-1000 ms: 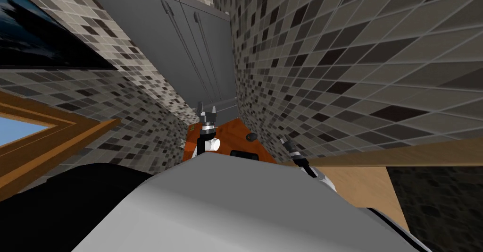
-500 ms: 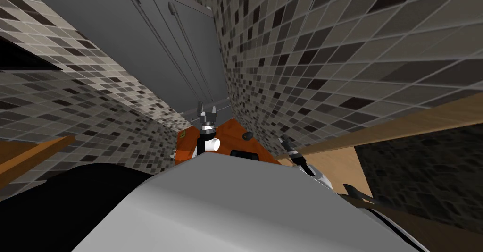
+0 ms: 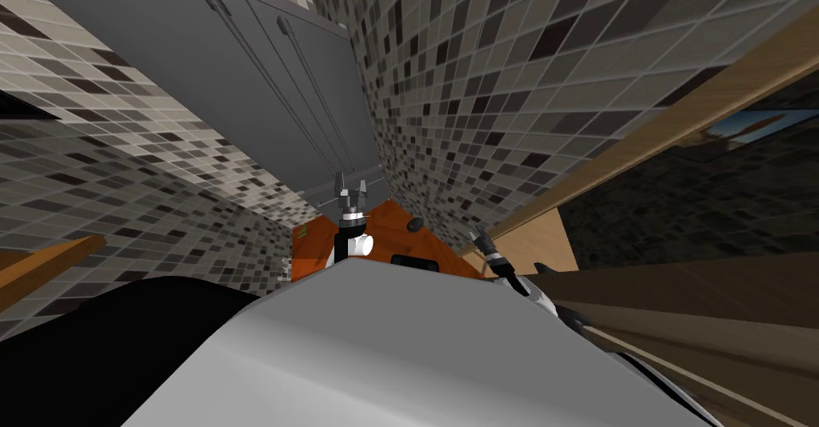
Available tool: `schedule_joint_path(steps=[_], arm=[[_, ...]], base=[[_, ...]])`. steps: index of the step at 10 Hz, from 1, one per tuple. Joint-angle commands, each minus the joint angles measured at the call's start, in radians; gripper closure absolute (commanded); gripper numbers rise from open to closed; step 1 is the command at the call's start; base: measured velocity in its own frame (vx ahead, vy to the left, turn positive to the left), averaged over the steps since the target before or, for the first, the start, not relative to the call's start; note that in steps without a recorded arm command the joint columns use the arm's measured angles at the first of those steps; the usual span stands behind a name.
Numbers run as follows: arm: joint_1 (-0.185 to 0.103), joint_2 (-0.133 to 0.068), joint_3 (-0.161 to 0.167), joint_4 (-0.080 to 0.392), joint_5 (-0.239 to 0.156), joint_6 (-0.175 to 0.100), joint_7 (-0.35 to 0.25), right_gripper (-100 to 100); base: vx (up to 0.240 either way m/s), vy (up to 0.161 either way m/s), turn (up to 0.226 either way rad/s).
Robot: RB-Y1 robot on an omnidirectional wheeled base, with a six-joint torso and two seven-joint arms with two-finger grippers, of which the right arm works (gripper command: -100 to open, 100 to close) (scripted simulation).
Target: Pull the door open
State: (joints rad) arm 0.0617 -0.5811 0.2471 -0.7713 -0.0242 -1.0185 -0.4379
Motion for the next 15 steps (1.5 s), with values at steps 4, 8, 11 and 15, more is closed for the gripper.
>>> schedule_joint_path(steps=[4, 8, 11, 15], arm=[[0.010, -0.004, -0.001, -0.016, 0.004, 0.014, 0.003, -100], [0.010, -0.004, -0.001, -0.016, 0.004, 0.014, 0.003, -100], [0.010, -0.004, -0.001, -0.016, 0.004, 0.014, 0.003, -100], [0.005, 0.018, 0.006, 0.013, -0.023, -0.004, 0.004, -100]], base=[[-0.184, -0.029, -0.119], [-0.031, 0.001, -0.004], [0.016, 0.000, 0.002], [-0.064, 0.013, 0.021]])
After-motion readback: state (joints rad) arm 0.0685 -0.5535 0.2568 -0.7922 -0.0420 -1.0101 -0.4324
